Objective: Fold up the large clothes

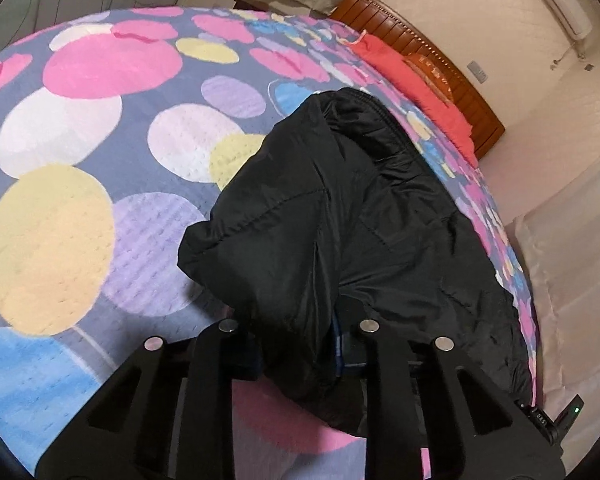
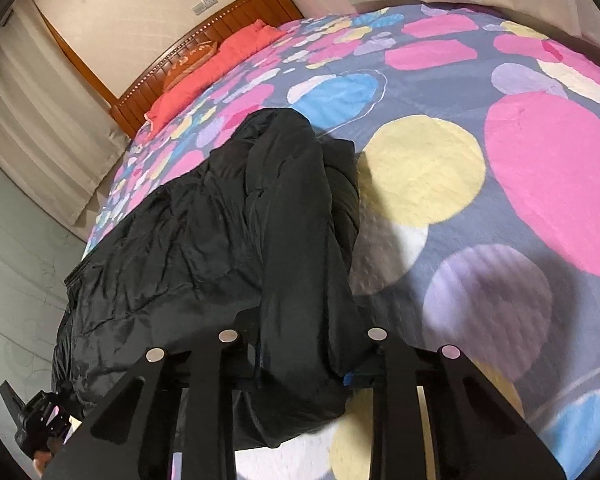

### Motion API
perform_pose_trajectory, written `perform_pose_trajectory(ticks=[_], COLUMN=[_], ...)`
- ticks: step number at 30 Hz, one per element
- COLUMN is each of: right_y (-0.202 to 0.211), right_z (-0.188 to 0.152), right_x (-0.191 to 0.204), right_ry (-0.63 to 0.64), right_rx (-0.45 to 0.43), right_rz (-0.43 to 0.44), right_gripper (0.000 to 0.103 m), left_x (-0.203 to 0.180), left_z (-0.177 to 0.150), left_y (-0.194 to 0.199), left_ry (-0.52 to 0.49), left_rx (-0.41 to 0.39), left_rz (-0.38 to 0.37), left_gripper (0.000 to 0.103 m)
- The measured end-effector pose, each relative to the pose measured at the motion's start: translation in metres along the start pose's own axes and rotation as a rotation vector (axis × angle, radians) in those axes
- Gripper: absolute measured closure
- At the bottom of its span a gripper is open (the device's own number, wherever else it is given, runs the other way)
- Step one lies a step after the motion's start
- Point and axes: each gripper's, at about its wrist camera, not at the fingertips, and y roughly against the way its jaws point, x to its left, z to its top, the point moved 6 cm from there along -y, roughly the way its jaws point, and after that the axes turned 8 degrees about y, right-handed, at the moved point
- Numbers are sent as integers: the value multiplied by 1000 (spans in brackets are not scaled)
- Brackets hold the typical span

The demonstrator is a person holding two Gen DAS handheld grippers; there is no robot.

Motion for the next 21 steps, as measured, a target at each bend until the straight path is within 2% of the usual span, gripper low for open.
perform_pose_trajectory(ticks=[10, 21], right_y=[50, 90], right_z=[-46, -95], right_x=[-13, -29], right_ry=[-5, -7], right_rx=[25, 47], right_rz=[34, 38], right_gripper=[76, 76], left_x=[33, 69], left_z=[-42, -94], left_y=[60, 112], left_ry=[-4, -26], left_rx=[30, 52], left_rz=[-17, 4], left_gripper=[81, 81])
